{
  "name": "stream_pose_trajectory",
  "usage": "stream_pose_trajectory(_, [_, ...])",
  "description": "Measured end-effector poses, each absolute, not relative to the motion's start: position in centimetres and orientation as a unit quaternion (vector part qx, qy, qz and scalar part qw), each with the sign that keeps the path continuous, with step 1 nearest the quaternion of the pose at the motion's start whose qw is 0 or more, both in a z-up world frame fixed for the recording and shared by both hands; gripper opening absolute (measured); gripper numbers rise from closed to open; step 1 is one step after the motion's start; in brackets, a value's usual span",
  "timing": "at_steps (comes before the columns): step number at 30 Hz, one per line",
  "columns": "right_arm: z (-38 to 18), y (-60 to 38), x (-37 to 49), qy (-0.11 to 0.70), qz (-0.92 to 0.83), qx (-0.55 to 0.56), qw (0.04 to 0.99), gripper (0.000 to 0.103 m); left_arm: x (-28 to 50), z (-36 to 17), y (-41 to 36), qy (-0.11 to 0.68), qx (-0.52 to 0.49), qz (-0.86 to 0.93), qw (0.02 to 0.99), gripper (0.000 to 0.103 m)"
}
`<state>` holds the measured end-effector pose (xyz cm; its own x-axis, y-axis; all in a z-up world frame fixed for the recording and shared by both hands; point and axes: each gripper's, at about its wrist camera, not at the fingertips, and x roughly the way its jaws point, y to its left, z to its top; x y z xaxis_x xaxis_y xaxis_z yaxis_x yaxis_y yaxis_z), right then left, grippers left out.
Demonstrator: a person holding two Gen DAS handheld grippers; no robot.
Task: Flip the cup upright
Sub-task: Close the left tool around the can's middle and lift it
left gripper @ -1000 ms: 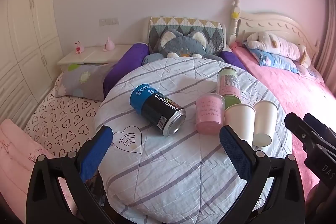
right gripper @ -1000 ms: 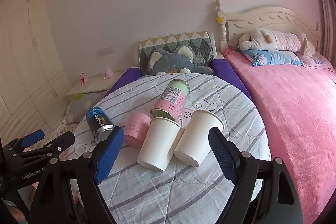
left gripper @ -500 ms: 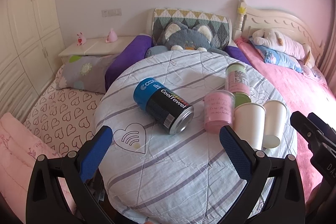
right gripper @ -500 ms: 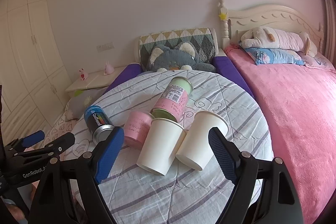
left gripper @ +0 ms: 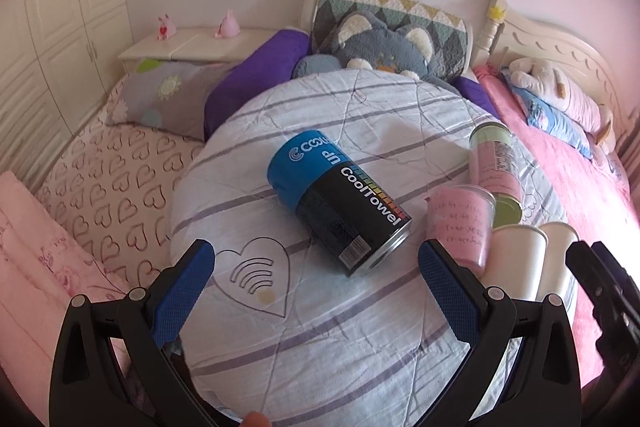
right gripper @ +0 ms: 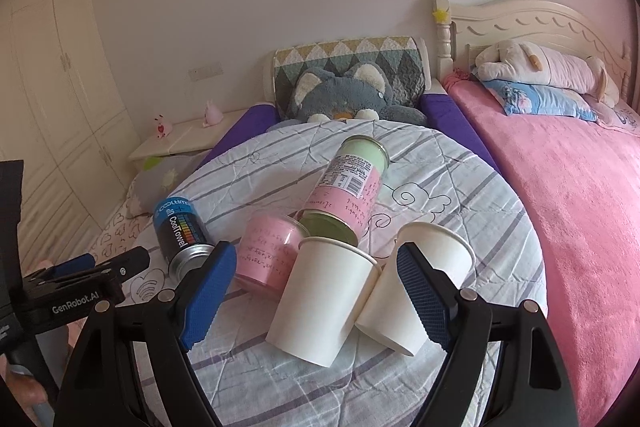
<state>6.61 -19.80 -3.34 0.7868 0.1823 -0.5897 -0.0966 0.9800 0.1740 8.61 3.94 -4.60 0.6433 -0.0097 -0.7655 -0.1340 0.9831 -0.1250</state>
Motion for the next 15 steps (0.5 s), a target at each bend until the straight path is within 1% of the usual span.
stream_pose_trajectory(7, [-3.5, -19.1, 8.7, 0.318, 0.082, 0.047, 0.943, 0.084, 12.6, -6.2, 3.8, 0.459, -0.126, 0.033, 0.879, 0.103])
stream_pose_trajectory(15, [-4.3, -19.6, 10.9, 0.321, 0.102, 0.062, 0.939, 0.084, 17.2, -9.1, 3.4, 0.505, -0.145, 0.049, 0.849, 0.103])
